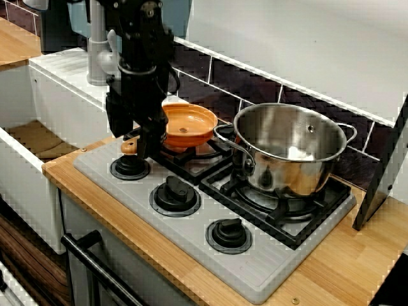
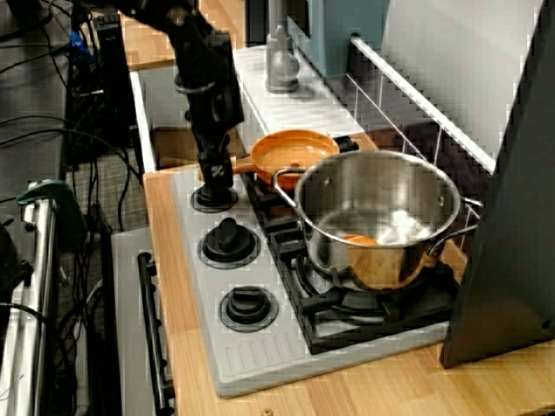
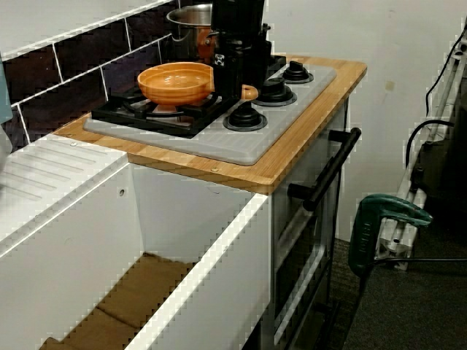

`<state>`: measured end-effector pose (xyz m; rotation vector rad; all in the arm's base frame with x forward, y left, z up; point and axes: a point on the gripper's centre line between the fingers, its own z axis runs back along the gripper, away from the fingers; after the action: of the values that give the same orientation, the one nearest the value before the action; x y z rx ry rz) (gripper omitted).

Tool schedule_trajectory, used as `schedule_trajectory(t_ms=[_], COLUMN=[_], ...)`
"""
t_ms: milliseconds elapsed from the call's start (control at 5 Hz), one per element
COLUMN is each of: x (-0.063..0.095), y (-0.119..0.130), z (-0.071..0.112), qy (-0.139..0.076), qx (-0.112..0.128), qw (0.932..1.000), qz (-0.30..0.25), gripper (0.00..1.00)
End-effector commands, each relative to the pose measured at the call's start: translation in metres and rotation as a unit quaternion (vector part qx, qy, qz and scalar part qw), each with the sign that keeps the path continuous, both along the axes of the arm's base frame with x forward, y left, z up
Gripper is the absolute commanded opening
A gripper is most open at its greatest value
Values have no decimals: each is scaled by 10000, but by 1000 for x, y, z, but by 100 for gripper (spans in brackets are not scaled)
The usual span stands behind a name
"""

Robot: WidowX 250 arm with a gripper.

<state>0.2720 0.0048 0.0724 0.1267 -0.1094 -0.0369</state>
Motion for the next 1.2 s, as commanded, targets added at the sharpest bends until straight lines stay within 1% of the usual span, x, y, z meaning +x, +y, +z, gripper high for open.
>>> schedule_trajectory(t_ms=[0, 200, 400, 600, 800, 1000], x=[0, -1, 0, 7, 16, 24], y=[4, 6, 4, -5, -20, -34], z=[50, 61, 73, 85, 97, 101], qy=[-382, -431, -495, -541, -666, -684], qx=[-266, -381, -438, -427, -407, -435], qw=[9989, 9983, 9978, 9975, 9964, 9961], qz=[-37, -48, -4, 154, 343, 342], gripper=[100, 100, 100, 100, 100, 100])
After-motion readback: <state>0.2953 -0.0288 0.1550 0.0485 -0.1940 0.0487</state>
